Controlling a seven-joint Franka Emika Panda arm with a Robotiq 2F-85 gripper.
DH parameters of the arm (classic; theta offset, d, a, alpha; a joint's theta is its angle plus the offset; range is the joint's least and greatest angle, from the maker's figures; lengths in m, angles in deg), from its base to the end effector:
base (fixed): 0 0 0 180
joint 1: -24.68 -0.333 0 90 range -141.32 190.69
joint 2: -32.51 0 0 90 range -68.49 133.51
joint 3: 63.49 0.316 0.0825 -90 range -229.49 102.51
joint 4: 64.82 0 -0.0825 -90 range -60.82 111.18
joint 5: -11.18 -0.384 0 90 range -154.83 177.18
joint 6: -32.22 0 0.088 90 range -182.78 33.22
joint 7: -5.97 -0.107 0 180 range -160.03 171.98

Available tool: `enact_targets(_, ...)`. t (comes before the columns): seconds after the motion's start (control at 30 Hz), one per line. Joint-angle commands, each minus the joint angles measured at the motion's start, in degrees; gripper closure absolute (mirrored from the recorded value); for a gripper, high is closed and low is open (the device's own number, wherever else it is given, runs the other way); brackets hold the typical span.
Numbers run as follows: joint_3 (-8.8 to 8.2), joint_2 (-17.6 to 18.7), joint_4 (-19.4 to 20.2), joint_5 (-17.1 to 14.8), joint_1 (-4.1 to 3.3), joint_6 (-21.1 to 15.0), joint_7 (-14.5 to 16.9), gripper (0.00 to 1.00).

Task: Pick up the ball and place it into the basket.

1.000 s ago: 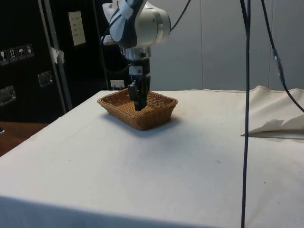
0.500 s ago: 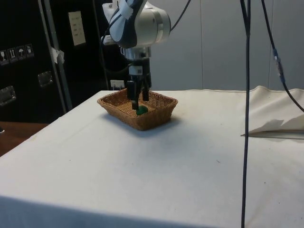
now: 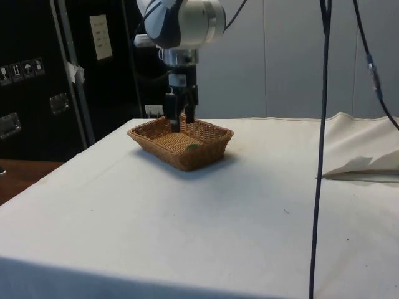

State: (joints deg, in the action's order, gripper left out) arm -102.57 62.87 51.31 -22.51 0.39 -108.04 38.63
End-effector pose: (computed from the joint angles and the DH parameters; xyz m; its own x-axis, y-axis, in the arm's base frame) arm 0.5847 -0.1422 0.2398 0.9946 -0.0640 0.0816 -0.0618 -0.9977 -0.0294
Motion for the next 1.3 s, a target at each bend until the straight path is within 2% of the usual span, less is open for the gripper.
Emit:
enact_targets(0.0, -0.86, -0.1, 0.3, 0.6, -0.74, 0.3, -0.6, 0.00)
enact_targets(0.13, -1.03, -3.2, 1.7, 2.9, -1.09, 0.6, -2.3, 0.00)
enact_targets(0.2, -1.09, -5.0, 2.5, 4.2, -1.49, 0.7, -3.3, 0.00)
enact_targets(0.23, -0.34, -4.5, 1.9, 3.2, -0.69, 0.6, -2.3, 0.00)
enact_targets(0.27, -1.09, -5.7, 2.7, 4.8, -1.72, 0.8, -3.8, 0.00)
enact_targets(0.37, -1.03, -7.6, 3.5, 6.5, -2.23, 1.0, -5.3, 0.00)
enact_targets(0.4, -0.86, -8.9, 4.0, 7.8, -2.64, 1.1, -6.5, 0.00)
enact_targets(0.47, -0.57, -10.1, 4.4, 9.2, -2.86, 1.1, -7.7, 0.00)
enact_targets(0.5, 0.06, -9.9, 4.1, 8.3, -2.06, 1.0, -6.8, 0.00)
enact_targets(0.53, -0.34, -10.6, 4.5, 9.9, -2.98, 1.3, -8.4, 0.00)
enact_targets(0.77, 1.09, -13.9, 4.8, 14.8, -3.84, 2.4, -12.9, 0.00)
enact_targets(0.8, 1.60, -13.7, 4.6, 13.9, -3.15, 2.1, -12.0, 0.00)
enact_targets(0.83, 1.26, -14.3, 4.8, 15.4, -3.90, 2.5, -13.3, 0.00)
enact_targets(1.1, 3.21, -17.4, 5.3, 18.3, -4.24, 4.0, -16.3, 0.00)
enact_targets(1.13, 3.61, -17.2, 5.0, 17.5, -3.72, 4.0, -15.5, 0.00)
enact_targets(1.17, 3.44, -17.6, 5.3, 18.5, -4.35, 4.1, -16.6, 0.00)
enact_targets(1.27, 4.70, -18.6, 5.6, 19.3, -4.47, 4.5, -17.6, 0.00)
